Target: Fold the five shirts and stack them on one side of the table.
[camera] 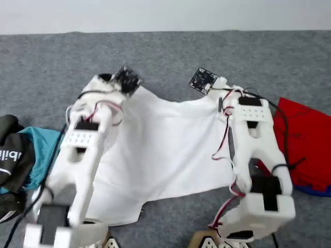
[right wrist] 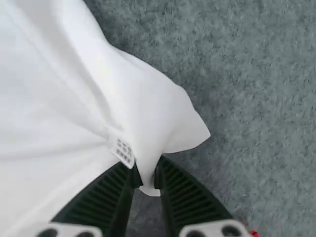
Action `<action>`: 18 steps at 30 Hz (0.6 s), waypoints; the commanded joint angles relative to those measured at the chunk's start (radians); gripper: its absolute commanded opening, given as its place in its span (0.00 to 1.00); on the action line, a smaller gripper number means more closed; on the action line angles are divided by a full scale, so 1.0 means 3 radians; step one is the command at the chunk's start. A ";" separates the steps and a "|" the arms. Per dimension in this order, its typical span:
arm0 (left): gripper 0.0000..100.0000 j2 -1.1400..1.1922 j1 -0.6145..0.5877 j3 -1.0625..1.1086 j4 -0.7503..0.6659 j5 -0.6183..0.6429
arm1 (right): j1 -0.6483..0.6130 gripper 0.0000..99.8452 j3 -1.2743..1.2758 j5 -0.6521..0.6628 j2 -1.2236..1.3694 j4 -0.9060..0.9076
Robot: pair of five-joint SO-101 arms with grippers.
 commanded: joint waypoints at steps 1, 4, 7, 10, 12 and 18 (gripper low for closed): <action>0.00 0.0486 0.0010 -0.0698 -0.0072 -0.0031 | 0.0054 0.01 -0.0511 -0.0041 0.0248 0.0028; 0.00 0.0829 0.0015 -0.1015 0.0077 -0.0031 | 0.0043 0.01 -0.0803 -0.0041 0.0606 0.0033; 0.00 0.1059 0.0015 -0.1230 0.0312 -0.0031 | 0.0033 0.03 -0.1100 -0.0046 0.0974 0.0054; 0.00 0.1181 0.0015 -0.1281 0.0404 -0.0031 | 0.0033 0.09 -0.1453 -0.0159 0.1250 0.0355; 0.00 0.1192 0.0015 -0.1266 0.0425 -0.0031 | 0.0033 0.11 -0.1759 -0.0338 0.1332 0.0621; 0.00 0.1197 0.0041 -0.1276 0.0425 -0.0031 | -0.0054 0.11 -0.2440 -0.0419 0.1481 0.1143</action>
